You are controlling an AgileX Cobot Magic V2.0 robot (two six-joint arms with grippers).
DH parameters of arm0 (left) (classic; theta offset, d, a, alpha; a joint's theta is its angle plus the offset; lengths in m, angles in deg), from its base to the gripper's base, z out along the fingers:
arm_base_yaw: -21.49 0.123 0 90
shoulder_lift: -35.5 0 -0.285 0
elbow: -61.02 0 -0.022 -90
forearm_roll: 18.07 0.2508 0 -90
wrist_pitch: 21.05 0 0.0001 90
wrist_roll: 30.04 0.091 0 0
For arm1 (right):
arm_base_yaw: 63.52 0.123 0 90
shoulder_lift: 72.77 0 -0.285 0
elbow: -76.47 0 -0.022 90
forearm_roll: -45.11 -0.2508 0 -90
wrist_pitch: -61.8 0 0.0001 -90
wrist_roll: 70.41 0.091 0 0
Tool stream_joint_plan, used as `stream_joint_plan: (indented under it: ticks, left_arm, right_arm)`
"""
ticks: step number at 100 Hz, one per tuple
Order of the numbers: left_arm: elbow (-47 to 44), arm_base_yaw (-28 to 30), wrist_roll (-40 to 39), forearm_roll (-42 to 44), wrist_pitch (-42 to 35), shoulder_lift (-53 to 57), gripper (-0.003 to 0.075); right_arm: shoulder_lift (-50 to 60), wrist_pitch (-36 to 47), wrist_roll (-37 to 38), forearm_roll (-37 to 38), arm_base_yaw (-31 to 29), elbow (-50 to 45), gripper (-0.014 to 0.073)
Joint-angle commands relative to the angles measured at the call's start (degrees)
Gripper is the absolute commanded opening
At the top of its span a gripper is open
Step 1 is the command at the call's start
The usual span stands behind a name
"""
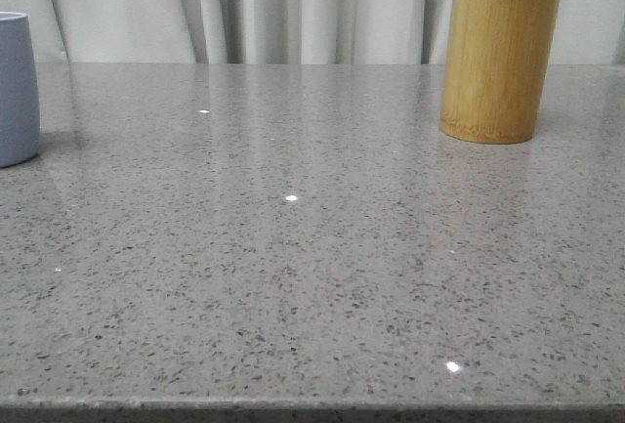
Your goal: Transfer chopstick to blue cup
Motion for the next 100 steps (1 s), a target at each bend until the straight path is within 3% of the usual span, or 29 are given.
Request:
stream_joint_plan:
  ticks: [1,39,72,88,100]
  left_arm:
    - [-0.5,-0.5,-0.6,-0.3,-4.5,2.0,-0.0019]
    - [-0.5,-0.5,-0.6,-0.3,-4.5,2.0,-0.0019]
    - [-0.3,-0.5,-0.6,-0.8,-4.8,2.0,-0.0019]
    - [3.0,-0.5,-0.6,-5.2,0.2,1.7,-0.0019]
    - [8.3,-0.5,-0.6,-8.0,5.8,-0.8,-0.0019]
  right_arm:
    - [0.9,5.1,-0.3,0.5,-0.3,0.0,-0.0067]
    - [0.9,5.1,-0.6,0.8,-0.3,0.0,-0.0067]
    - [0.9,9.7,-0.7,0.8,-0.3,0.0,-0.0067]
    - [0.9,13.5,-0.7,0.4,-0.3,0.6,-0.0067]
    - [0.7,10.4,-0.7,-2.3,-0.3,4.9,-0.0067]
